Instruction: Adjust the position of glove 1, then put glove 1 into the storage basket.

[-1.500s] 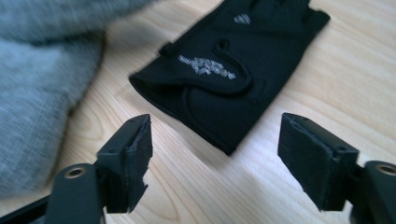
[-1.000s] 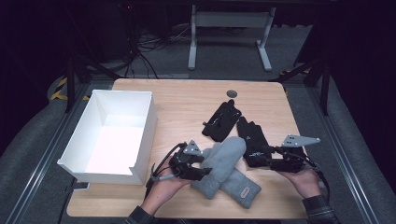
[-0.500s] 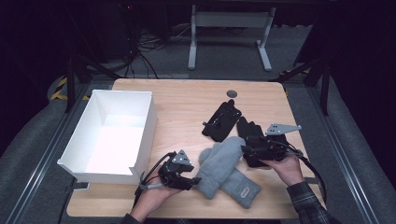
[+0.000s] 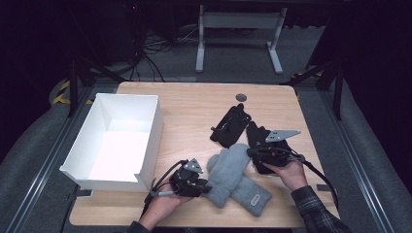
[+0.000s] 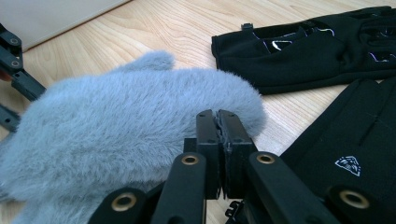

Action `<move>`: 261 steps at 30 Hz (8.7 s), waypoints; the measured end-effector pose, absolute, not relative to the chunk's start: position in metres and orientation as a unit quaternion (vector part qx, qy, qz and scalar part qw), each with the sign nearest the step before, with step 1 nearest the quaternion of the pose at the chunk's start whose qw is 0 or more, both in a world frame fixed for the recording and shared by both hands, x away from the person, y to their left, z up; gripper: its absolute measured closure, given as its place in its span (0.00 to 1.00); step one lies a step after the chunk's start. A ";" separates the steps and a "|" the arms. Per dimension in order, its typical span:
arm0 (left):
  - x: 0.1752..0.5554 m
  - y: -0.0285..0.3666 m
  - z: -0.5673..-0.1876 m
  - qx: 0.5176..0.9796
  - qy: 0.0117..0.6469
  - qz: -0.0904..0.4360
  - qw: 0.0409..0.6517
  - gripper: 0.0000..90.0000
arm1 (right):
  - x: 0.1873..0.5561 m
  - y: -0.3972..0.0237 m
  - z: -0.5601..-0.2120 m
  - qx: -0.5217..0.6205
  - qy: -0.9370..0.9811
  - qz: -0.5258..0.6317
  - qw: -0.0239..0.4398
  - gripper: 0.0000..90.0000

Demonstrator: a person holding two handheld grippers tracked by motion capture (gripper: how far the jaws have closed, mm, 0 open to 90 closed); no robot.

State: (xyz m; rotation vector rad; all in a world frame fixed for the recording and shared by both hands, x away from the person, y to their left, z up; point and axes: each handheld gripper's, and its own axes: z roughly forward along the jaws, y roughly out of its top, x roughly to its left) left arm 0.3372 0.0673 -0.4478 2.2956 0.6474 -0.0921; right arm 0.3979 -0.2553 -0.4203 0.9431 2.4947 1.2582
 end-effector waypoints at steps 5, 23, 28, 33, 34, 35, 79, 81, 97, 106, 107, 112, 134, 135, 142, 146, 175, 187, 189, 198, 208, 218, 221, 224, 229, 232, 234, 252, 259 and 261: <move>0.334 0.069 -0.440 0.894 0.251 -0.033 0.369 0.95 | 0.395 -0.258 -0.414 0.316 0.834 0.441 0.104 1.00; 0.318 0.066 -0.401 0.868 0.208 -0.080 0.444 0.97 | 0.402 -0.244 -0.365 0.285 0.829 0.462 0.136 1.00; 0.316 0.054 -0.398 0.864 0.189 -0.097 0.456 0.97 | 0.411 -0.226 -0.352 0.267 0.839 0.453 0.141 1.00; 0.318 0.037 -0.403 0.868 0.178 -0.109 0.451 0.98 | 0.421 -0.207 -0.353 0.258 0.850 0.441 0.133 1.00; 0.319 0.034 -0.405 0.869 0.174 -0.110 0.449 0.98 | 0.423 -0.203 -0.355 0.255 0.852 0.440 0.129 1.00; 0.320 0.031 -0.407 0.869 0.173 -0.115 0.450 0.98 | 0.424 -0.200 -0.358 0.254 0.853 0.438 0.126 1.00; 0.433 0.035 -0.406 0.845 0.297 0.070 0.438 0.38 | 0.314 -0.239 -0.407 0.283 0.864 0.412 0.059 0.48; 0.435 0.033 -0.410 0.848 0.292 0.072 0.436 0.37 | 0.307 -0.237 -0.410 0.280 0.868 0.406 0.058 0.46; 0.442 0.019 -0.437 0.880 0.267 0.024 0.392 0.76 | 0.305 -0.235 -0.422 0.264 0.884 0.383 0.040 0.90; 0.438 0.023 -0.433 0.880 0.276 0.042 0.384 1.00 | 0.303 -0.238 -0.417 0.258 0.883 0.390 0.048 0.96; 0.438 0.026 -0.430 0.878 0.277 0.050 0.386 1.00 | 0.303 -0.238 -0.415 0.258 0.880 0.395 0.048 0.96; 0.448 0.037 -0.428 0.854 0.304 0.069 0.416 0.68 | 0.303 -0.240 -0.413 0.256 0.880 0.396 0.050 0.96; 0.453 0.010 -0.452 0.902 0.236 0.012 0.362 0.90 | 0.308 -0.239 -0.416 0.256 0.885 0.383 0.068 0.96; 0.452 0.010 -0.450 0.902 0.236 0.016 0.361 0.92 | 0.308 -0.239 -0.415 0.258 0.884 0.385 0.066 0.96; 0.444 0.023 -0.423 0.895 0.256 0.006 0.365 0.96 | 0.306 -0.245 -0.405 0.261 0.872 0.410 0.054 0.96; 0.433 0.033 -0.404 0.890 0.263 0.005 0.372 0.96 | 0.304 -0.252 -0.393 0.261 0.864 0.427 0.058 0.96; 0.377 0.035 -0.409 0.894 0.242 0.039 0.376 0.70 | 0.305 -0.299 -0.397 0.293 0.858 0.412 0.090 0.81; 0.349 0.044 -0.401 0.891 0.253 0.038 0.376 1.00 | 0.310 -0.321 -0.428 0.318 0.884 0.332 0.084 1.00; 0.348 0.039 -0.410 0.893 0.252 0.029 0.372 0.99 | 0.307 -0.322 -0.432 0.316 0.886 0.329 0.080 1.00; 0.362 0.033 -0.425 0.897 0.265 0.033 0.352 0.99 | 0.305 -0.310 -0.439 0.298 0.892 0.336 0.051 1.00; 0.381 0.039 -0.426 0.890 0.287 0.032 0.352 0.99 | 0.301 -0.266 -0.443 0.246 0.905 0.346 0.015 1.00; 0.400 0.013 -0.426 0.894 0.276 0.033 0.351 0.98 | 0.307 -0.225 -0.447 0.211 0.912 0.352 0.005 1.00; 0.408 0.007 -0.428 0.895 0.274 0.030 0.349 0.98 | 0.308 -0.216 -0.447 0.208 0.911 0.356 0.008 1.00; 0.414 0.004 -0.427 0.894 0.273 0.029 0.354 0.98 | 0.312 -0.207 -0.448 0.204 0.910 0.361 0.013 1.00; 0.424 -0.001 -0.425 0.896 0.265 0.021 0.357 0.98 | 0.319 -0.189 -0.451 0.199 0.909 0.367 0.016 1.00; 0.429 -0.004 -0.422 0.897 0.257 0.020 0.360 0.98 | 0.324 -0.174 -0.454 0.198 0.907 0.370 0.022 1.00; 0.429 -0.006 -0.421 0.898 0.252 0.021 0.361 0.98 | 0.327 -0.165 -0.455 0.195 0.906 0.374 0.029 1.00; 0.398 0.037 -0.392 0.882 0.258 0.023 0.395 0.39 | 0.316 -0.236 -0.436 0.271 0.874 0.386 0.118 0.48; 0.387 0.042 -0.404 0.882 0.271 0.018 0.385 0.21 | 0.314 -0.281 -0.434 0.329 0.847 0.385 0.162 0.27; 0.386 0.041 -0.408 0.883 0.272 0.015 0.383 0.20 | 0.313 -0.293 -0.435 0.343 0.843 0.377 0.172 0.25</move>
